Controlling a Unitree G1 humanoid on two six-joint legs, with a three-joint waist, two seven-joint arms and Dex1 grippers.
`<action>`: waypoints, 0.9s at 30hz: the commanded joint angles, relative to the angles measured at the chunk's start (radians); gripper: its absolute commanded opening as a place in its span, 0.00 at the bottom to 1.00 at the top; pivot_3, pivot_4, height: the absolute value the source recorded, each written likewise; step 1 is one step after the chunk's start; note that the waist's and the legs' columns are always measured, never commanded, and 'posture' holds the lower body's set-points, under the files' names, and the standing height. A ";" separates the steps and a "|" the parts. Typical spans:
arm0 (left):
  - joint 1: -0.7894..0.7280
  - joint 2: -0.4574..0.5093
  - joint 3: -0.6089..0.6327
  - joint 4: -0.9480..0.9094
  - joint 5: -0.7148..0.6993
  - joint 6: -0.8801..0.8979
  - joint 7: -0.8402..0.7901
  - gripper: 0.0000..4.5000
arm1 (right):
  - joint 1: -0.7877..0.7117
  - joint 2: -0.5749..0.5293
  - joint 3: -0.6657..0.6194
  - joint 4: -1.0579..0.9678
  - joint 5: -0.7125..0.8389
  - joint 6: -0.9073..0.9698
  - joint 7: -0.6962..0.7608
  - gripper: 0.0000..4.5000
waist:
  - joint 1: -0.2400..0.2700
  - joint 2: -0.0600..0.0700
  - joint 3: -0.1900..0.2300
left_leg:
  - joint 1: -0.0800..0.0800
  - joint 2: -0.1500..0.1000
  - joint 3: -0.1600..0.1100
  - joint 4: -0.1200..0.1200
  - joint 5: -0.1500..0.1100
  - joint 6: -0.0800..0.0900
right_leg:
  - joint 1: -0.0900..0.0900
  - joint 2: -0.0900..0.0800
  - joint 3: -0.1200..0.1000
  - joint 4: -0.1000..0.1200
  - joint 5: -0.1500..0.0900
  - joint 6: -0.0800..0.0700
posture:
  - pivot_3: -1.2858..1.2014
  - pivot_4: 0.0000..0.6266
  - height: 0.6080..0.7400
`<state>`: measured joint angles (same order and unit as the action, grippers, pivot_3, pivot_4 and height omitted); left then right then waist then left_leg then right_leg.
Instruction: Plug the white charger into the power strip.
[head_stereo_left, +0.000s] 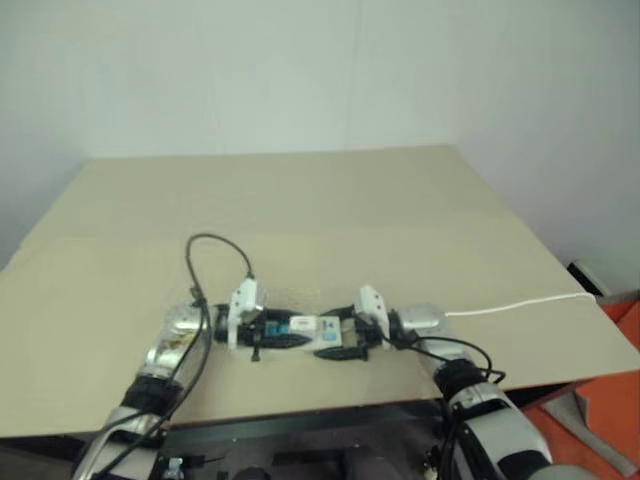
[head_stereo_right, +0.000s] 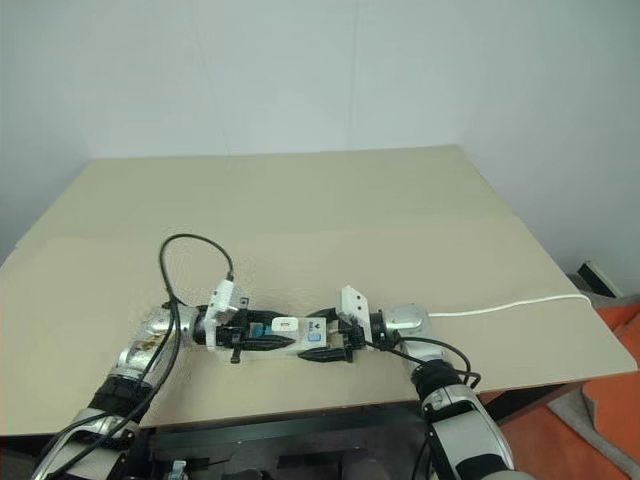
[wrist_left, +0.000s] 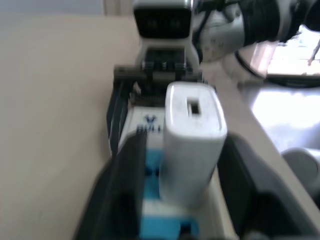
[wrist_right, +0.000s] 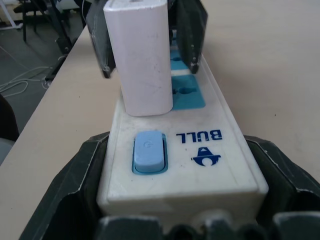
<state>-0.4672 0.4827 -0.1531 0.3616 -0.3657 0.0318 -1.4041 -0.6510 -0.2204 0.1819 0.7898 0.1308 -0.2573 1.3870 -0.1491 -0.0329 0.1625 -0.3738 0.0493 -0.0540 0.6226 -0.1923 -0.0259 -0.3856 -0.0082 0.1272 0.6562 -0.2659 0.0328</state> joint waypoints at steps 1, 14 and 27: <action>0.001 0.009 0.010 -0.001 -0.012 0.066 -0.007 0.79 | 0.027 0.008 0.013 0.018 -0.006 0.034 -0.003 0.76 | 0.000 0.000 0.000 | 0.000 0.000 0.000 0.000 0.000 0.000 | 0.000 0.000 0.000 0.000 0.000 0.000 | 0.52 0.24 1.00; -0.160 0.173 0.168 -0.119 -0.140 0.135 -0.114 1.00 | 0.044 0.007 0.013 -0.022 0.004 0.058 -0.002 0.97 | -0.005 -0.004 0.006 | -0.006 0.001 -0.001 -0.001 0.000 0.000 | -0.006 0.001 -0.001 0.000 0.001 0.002 | 0.52 0.24 1.00; -0.156 0.279 0.266 -0.121 -0.160 0.113 -0.149 1.00 | 0.103 -0.118 -0.027 -0.258 0.067 0.121 0.012 0.99 | 0.029 -0.001 0.008 | -0.016 0.001 0.000 -0.008 0.000 0.000 | -0.013 -0.001 -0.003 -0.009 0.001 0.002 | 0.52 0.24 1.00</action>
<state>-0.6360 0.7512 0.0806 0.2544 -0.5160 0.1603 -1.5590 -0.5661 -0.2960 0.1808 0.5821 0.1811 -0.1667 1.3953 -0.1199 -0.0337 0.1706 -0.3915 0.0499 -0.0541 0.6142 -0.1922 -0.0258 -0.4009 -0.0090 0.1246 0.6470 -0.2645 0.0350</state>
